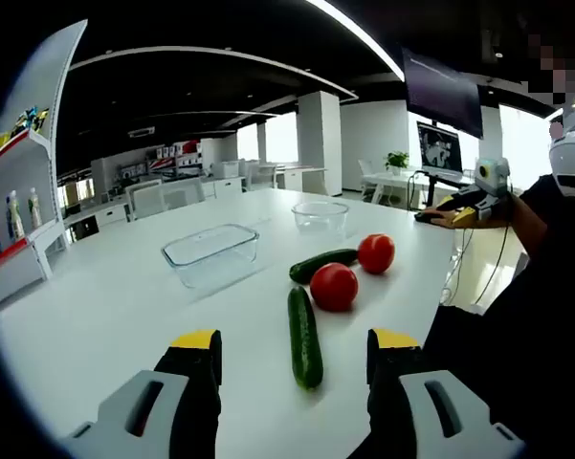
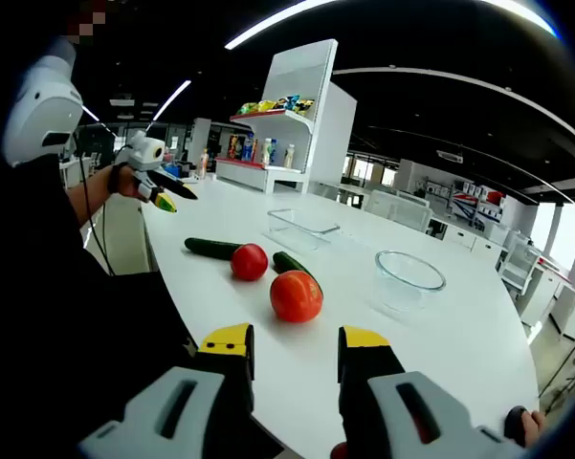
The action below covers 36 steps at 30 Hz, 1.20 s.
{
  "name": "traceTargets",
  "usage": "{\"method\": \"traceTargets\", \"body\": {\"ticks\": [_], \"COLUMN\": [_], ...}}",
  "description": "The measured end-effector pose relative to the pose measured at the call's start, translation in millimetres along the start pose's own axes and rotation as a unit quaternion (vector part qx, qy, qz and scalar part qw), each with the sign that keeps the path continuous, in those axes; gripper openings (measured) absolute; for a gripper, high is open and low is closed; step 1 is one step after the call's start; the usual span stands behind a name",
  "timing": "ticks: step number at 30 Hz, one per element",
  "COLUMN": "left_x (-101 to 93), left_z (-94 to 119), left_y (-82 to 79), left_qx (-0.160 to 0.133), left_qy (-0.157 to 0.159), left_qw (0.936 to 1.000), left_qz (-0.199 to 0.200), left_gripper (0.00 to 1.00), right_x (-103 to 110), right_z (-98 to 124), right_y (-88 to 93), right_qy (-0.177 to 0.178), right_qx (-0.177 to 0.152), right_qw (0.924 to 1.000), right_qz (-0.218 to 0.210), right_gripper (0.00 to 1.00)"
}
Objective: Sort the scattered tomatoes and cucumbers on the table and place them into their respective storage containers
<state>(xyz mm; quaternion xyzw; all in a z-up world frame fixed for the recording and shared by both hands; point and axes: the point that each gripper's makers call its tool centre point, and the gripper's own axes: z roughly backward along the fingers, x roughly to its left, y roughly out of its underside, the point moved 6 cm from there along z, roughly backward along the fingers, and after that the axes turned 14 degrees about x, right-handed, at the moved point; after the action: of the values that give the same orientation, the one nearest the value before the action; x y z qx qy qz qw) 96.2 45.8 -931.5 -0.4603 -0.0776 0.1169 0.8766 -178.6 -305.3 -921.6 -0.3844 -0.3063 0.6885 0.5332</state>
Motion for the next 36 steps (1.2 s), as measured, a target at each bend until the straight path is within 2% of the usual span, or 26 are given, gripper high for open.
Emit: {"method": "traceTargets", "body": {"ticks": [22, 29, 36], "left_x": [-4.6, -4.9, -4.1], "left_z": [-32, -41, -52], "left_y": [-18.0, -20.1, -21.9], "left_qx": [0.02, 0.035, 0.044], "left_qy": [0.027, 0.024, 0.035], "left_qw": [0.9993, 0.9986, 0.9983], "left_qz": [-0.019, -0.03, -0.018], "left_gripper": [0.59, 0.58, 0.57], "right_x": [1, 1, 1], "right_z": [-1, 0, 1], "right_y": [11.1, 12.5, 16.0], "right_qy": [-0.001, -0.002, -0.001], "right_qx": [0.007, 0.006, 0.006], "right_qw": [0.9999, 0.9999, 0.9999], "right_qz": [-0.011, -0.013, -0.016], "right_gripper": [0.33, 0.33, 0.33]}}
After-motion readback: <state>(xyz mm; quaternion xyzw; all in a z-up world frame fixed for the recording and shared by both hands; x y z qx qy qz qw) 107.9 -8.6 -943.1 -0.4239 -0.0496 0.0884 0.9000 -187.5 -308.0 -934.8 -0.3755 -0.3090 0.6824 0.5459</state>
